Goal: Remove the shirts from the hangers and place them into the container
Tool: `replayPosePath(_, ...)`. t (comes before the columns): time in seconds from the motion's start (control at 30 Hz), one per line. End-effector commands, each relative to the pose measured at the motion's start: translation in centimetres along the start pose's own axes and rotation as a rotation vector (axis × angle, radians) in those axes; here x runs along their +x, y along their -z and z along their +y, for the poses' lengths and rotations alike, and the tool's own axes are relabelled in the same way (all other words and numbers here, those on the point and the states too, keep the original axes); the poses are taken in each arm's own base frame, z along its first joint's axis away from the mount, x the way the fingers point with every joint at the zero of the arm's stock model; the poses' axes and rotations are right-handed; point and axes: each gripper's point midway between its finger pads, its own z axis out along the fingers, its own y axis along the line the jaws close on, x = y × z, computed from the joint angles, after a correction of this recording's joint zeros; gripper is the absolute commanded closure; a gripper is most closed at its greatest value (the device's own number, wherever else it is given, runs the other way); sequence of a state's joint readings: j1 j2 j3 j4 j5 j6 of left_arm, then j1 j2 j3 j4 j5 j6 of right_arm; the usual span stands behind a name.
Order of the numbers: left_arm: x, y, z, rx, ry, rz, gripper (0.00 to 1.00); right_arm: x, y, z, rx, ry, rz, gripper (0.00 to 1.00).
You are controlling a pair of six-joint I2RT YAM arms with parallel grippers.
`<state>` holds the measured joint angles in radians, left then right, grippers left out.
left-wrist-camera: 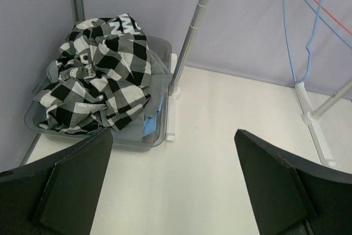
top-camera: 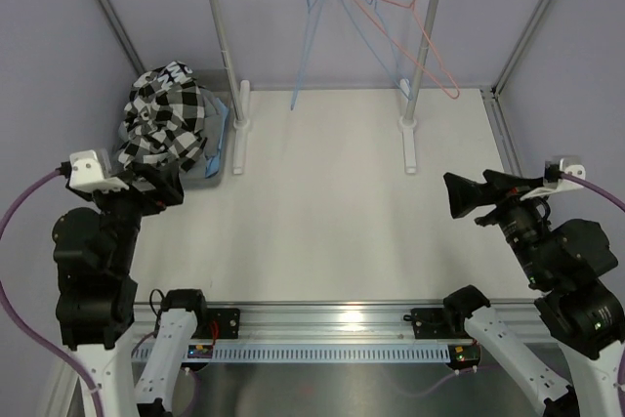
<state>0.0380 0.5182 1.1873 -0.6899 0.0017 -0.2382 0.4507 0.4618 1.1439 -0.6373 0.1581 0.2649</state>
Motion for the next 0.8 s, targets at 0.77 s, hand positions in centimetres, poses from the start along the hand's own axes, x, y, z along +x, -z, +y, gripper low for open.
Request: replayPosePath(0.77, 4.5, 7.9, 1.9, 0.018, -0.079, 0.026, 0.01, -2.3, 5.8, -4.1, 0.142, 0.130, -0.158, 0.01)
